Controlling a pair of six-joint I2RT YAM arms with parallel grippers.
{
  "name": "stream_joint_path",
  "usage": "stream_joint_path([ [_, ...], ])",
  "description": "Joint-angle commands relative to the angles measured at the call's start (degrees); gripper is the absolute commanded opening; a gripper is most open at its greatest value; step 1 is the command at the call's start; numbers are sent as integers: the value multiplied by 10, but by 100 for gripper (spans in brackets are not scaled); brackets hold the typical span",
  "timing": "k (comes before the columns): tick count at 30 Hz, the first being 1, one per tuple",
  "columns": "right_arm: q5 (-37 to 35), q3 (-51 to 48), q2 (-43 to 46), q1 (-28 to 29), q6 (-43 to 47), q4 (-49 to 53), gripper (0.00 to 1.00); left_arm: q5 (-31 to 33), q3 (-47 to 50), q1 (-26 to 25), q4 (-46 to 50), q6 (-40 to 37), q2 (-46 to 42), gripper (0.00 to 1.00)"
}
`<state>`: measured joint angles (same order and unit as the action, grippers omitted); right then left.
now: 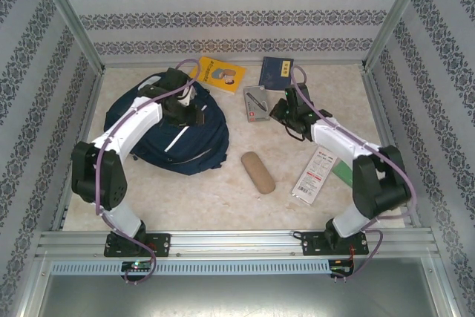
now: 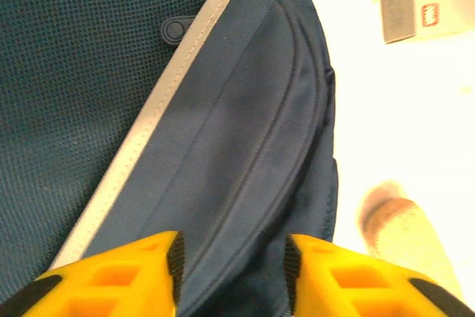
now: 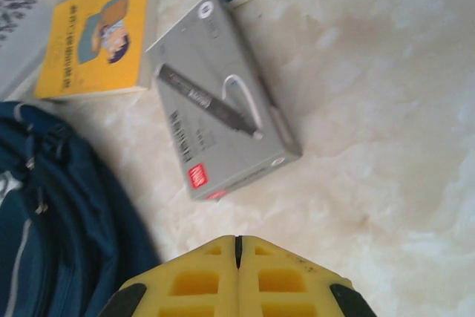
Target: Pack books, pencil case, and school supplies into a backpack
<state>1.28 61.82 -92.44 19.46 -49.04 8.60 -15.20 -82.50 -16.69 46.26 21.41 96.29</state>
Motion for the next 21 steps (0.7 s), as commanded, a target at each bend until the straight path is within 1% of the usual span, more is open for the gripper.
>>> stream_joint_path([
  [1,-11,62,-48,-12,17,0,0,-32,6,10,-30,25,-29,51],
  [2,-9,78,-64,-17,18,-2,0,-33,6,10,-32,27,-32,52],
  [3,-5,98,-82,-23,19,-3,0,-33,4,10,-32,28,-34,56],
  [5,4,132,-116,-33,21,-10,0,-34,-2,10,-33,28,-32,65],
  [6,10,148,-134,-39,22,-12,0,-32,-8,10,-31,30,-31,72],
  [8,17,176,-166,-46,24,-20,0,-27,-16,10,-29,34,-33,76],
  [11,42,228,-221,-56,22,-23,0,-17,-17,10,-40,55,-43,86],
  [12,47,246,-240,-60,21,-20,0,-18,-18,10,-46,61,-44,93],
  [15,57,294,-289,-73,16,-26,0,-14,-31,10,-46,73,-41,98],
  [21,66,393,-376,-96,-4,-6,0,3,-42,9,-38,98,-46,99],
])
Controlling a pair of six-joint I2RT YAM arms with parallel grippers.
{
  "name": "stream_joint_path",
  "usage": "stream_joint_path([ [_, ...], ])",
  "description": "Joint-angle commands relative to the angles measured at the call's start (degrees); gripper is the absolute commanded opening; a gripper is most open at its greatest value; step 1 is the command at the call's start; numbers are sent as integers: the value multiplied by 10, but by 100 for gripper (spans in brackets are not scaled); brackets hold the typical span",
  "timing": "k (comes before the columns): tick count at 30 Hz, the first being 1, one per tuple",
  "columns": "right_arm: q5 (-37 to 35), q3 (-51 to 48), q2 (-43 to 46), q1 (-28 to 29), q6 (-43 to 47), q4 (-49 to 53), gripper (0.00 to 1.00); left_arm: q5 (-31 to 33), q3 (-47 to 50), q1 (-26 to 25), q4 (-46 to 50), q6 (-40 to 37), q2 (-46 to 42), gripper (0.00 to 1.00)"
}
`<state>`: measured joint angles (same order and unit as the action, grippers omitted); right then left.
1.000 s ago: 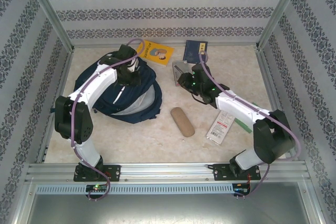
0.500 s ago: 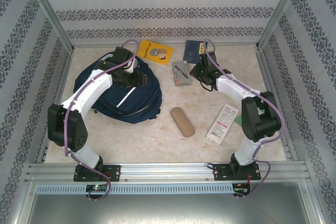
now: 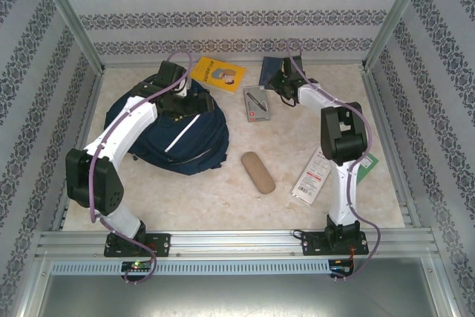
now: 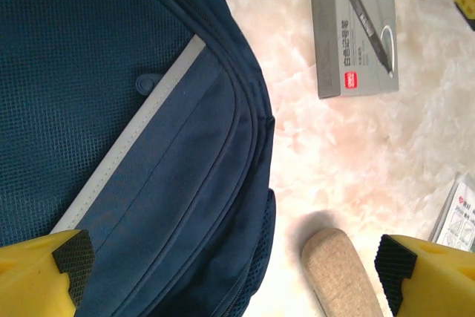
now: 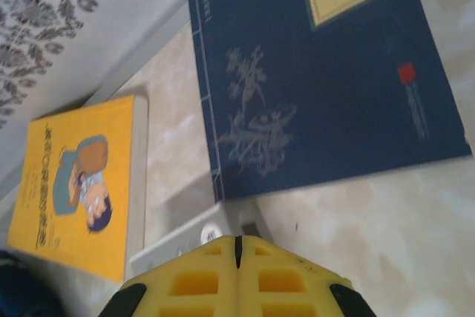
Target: Pack books, pencil case, and school supplies into a backpack
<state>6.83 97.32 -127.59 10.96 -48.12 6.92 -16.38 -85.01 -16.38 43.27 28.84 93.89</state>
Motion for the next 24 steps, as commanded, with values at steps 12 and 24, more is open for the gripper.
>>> stream_joint_path([
  [12,31,248,-174,-43,-9,214,0,35,17,0,6,56,-58,99],
  [24,50,-17,-26,-30,27,202,0,0,49,-2,-19,56,-66,99],
])
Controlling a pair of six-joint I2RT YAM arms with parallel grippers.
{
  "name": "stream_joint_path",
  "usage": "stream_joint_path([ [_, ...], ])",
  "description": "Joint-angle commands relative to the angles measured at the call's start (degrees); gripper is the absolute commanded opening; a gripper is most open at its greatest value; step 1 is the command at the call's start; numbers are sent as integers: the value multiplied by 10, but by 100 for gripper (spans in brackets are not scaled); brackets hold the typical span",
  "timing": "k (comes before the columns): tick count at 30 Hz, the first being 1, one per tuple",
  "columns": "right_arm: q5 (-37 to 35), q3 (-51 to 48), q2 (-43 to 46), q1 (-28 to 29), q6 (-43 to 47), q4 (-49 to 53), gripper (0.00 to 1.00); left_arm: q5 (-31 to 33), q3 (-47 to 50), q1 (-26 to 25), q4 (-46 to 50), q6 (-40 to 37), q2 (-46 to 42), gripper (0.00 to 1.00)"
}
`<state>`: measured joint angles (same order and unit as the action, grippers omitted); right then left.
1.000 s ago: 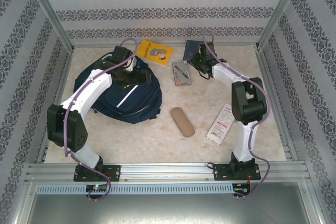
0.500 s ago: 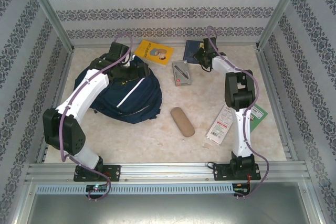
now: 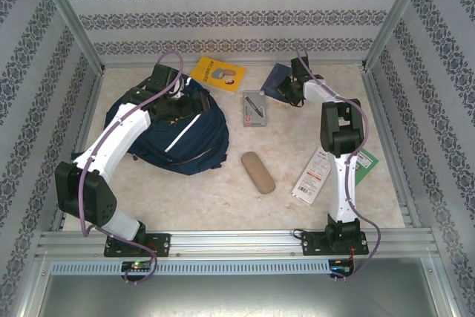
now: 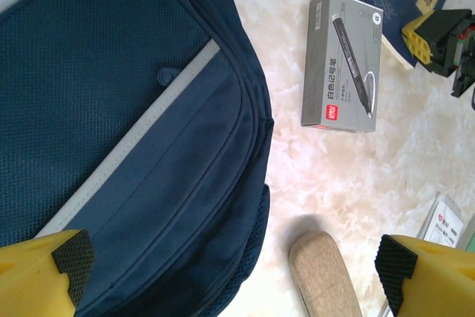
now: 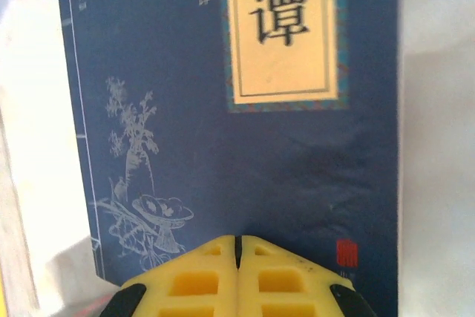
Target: Pack books, pencil case, and school supplies into a backpack
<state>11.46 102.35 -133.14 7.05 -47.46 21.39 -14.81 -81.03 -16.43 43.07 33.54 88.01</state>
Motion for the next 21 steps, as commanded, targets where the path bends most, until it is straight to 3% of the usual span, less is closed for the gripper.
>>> stream_joint_path([
  [1,5,-98,50,12,23,52,0,-21,10,-3,-20,8,-6,99],
  [14,-28,-417,293,43,45,48,0,-65,25,-5,-47,-21,17,99],
  [21,-76,-482,392,40,59,72,0,-91,13,-17,-55,-30,40,98],
])
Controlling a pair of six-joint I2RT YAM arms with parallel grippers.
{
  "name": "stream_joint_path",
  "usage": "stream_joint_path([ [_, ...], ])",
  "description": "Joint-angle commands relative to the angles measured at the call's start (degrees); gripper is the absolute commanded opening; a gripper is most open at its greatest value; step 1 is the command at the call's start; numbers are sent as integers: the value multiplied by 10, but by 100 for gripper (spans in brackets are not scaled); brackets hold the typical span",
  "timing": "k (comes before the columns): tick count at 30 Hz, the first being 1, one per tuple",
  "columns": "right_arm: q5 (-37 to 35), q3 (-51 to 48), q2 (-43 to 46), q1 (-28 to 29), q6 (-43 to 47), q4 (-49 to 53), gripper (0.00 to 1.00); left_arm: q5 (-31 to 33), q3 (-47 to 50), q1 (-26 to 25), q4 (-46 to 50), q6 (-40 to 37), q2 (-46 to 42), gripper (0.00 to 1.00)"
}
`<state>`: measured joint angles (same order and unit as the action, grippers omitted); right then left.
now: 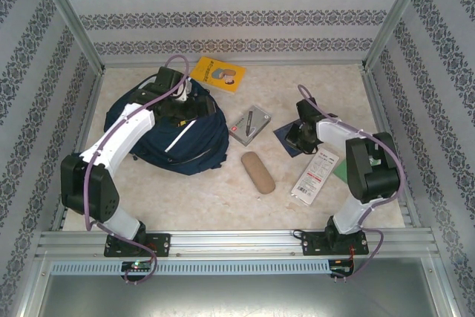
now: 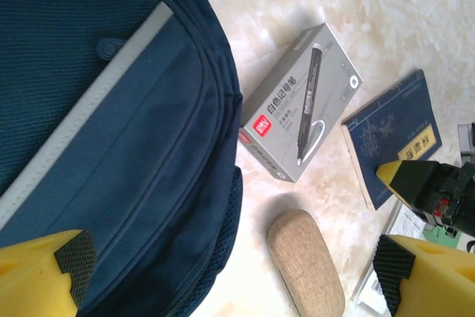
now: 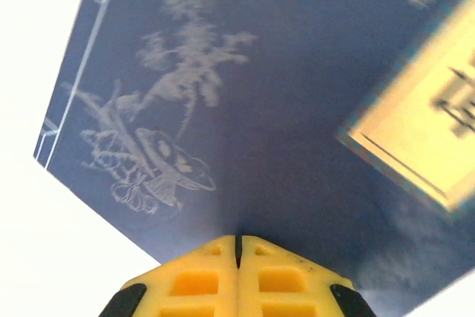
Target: Pack books, pencil case, and school supplies into a backpack
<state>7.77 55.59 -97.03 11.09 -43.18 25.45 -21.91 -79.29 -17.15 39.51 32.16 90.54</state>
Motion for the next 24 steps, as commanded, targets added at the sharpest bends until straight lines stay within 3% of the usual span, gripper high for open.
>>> stream_joint_path([
  [1,-39,-14,42,1,18,33,0,-23,-7,-14,-21,-16,18,98],
  [4,-37,-8,66,1,27,37,1,-31,-16,-30,-34,-11,32,96],
  [6,-49,-8,87,0,26,40,11,-40,-24,-43,-44,-7,45,93],
  [8,-67,-11,110,-6,24,40,34,-43,-38,-58,-55,2,64,88],
  [9,-73,-14,117,-11,22,39,41,-47,-45,-66,-61,4,72,85],
  [14,-80,-12,111,-56,17,27,53,-37,-100,-108,-70,4,125,82],
  [18,-96,29,61,-83,21,29,53,-30,-145,-128,-55,1,164,81],
  [22,-72,76,10,-83,23,-13,23,-23,-162,-138,-47,-1,179,81],
  [24,-64,118,-26,-75,24,-7,20,-19,-163,-138,-44,-1,181,81],
])
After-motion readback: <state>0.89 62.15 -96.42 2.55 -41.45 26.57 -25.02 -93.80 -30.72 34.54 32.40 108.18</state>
